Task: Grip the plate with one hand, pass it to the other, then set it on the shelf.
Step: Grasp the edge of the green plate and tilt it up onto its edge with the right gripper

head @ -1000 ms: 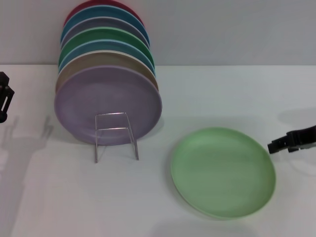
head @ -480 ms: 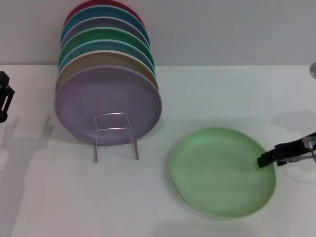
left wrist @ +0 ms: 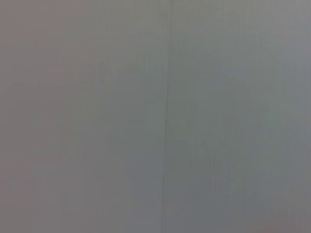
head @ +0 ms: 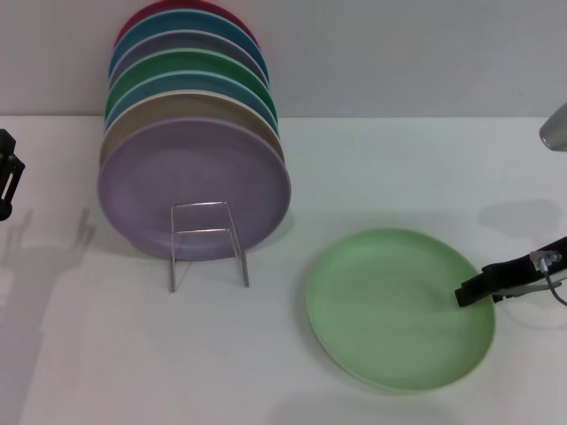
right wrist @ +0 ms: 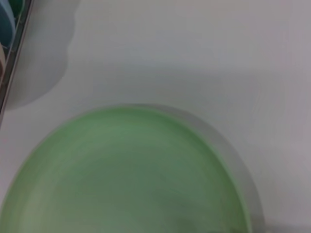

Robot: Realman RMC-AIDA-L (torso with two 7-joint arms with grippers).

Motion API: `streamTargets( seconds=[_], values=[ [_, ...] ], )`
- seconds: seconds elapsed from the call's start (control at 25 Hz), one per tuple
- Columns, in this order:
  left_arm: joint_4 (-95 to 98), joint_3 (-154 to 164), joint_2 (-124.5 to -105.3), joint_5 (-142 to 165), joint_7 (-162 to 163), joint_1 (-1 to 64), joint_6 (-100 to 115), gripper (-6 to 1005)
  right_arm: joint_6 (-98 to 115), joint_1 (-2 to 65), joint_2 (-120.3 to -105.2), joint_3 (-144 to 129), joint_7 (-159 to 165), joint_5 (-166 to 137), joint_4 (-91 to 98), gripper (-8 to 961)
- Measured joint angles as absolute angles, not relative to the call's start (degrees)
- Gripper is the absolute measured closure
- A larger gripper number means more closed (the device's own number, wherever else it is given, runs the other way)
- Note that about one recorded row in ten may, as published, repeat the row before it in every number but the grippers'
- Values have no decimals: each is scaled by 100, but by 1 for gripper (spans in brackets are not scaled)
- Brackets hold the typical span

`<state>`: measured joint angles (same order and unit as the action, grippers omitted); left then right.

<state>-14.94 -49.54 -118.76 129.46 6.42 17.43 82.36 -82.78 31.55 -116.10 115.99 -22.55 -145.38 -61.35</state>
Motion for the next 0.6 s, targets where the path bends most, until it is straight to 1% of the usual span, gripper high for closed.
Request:
streamTargets(
  seconds=[0.12,0.36,0.6],
  values=[
    [-1494,-4963,-11874,12946,642,1747,8238,190,-8284,3170,-11612,11600,-2253,-14607,-6115,451],
    [-1494,-4975,-11873,12936,642,1756,8242,190,-8307,3182,-11621,11601,-2222,-14691,-6108,648],
    [-1494,-4983,-11873,12915,642,1758,8244,190,-8268,3170,-11655,11589,-2309,-14749,-6180,718]
  ],
)
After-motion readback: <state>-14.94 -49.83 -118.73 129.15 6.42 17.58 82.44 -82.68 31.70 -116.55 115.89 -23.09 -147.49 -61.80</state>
